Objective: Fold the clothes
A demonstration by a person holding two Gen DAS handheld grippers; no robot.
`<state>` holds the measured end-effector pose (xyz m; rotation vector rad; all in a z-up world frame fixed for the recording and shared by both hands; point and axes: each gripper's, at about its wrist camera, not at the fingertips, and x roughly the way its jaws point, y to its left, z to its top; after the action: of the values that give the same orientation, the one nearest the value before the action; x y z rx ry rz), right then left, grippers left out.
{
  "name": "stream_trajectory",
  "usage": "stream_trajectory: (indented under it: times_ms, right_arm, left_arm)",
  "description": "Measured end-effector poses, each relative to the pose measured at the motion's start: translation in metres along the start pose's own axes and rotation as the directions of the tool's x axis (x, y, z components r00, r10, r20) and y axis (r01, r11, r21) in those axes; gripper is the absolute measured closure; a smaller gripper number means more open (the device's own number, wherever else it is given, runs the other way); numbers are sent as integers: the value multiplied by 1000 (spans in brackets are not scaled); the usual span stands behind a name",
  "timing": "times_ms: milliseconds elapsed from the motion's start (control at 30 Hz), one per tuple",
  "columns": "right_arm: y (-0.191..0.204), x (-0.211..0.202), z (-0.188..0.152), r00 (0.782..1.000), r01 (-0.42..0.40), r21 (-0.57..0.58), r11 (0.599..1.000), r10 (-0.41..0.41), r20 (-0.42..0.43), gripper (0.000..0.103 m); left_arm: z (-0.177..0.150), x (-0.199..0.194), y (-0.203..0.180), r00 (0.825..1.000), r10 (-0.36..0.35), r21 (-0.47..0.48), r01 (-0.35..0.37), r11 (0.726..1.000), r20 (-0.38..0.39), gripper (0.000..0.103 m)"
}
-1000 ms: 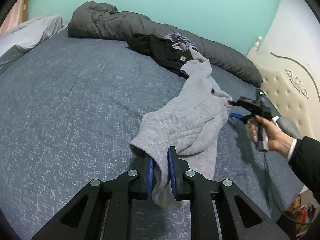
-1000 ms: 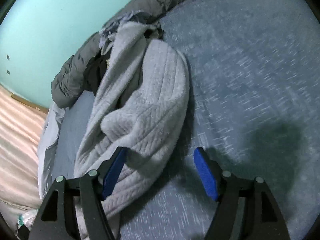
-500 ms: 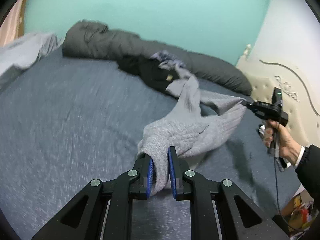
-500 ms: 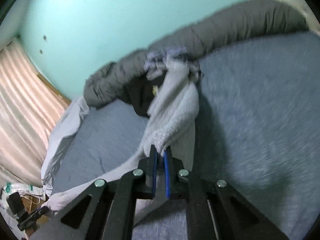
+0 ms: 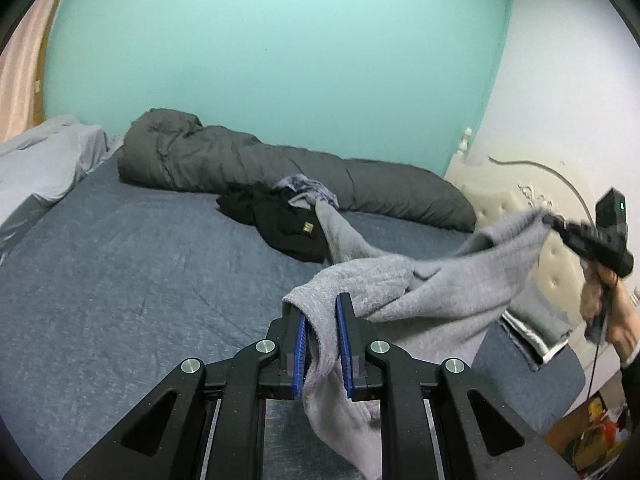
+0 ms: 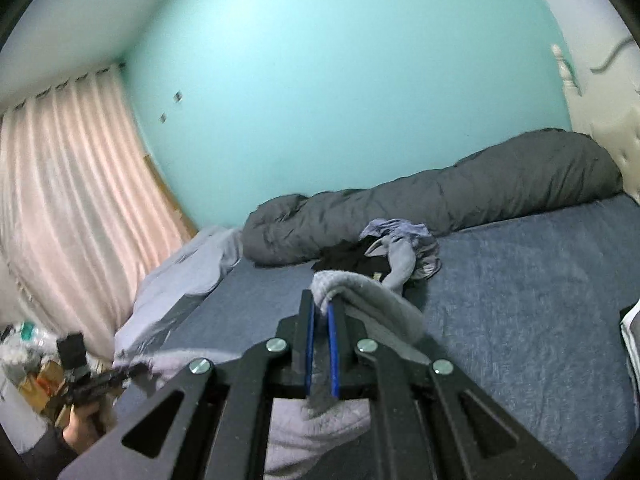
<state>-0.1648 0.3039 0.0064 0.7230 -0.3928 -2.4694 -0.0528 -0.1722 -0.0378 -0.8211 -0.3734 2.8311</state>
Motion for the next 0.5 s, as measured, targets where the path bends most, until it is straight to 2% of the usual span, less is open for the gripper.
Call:
stream_trajectory:
  times_ms: [100,200,267,367,467,500]
  right_arm:
    - [9,17,-26,994,10,-11,1000,-11,-106,97]
    - [9,53,-76,972,9,12,1000,-5,-236,93]
    - [7,78,-111,948,24,21,1000,-16,-318,93]
    - [-9,92,-148,926,72,42,997,-51,-375,89]
    - [-35,95,-165,912,151,37,988,-125,-390,73]
    - [-46,95,-167,908,183,43,982,-152,-390,62]
  left_arm:
    - [-6,-6,14,999,34,-20,-35,999,-15,88]
    - [-22,-1,37,994,90,-51,-94,994,-67,88]
    - [-34,3,59,987,124,-92,-134,987,-104,88]
    - [-53,7,90,976,166,-134,-185,974,-144,88]
    - [-65,11,107,966,197,-139,-220,965,-167,88]
    - [-69,13,112,964,203,-143,-228,963,-172,88]
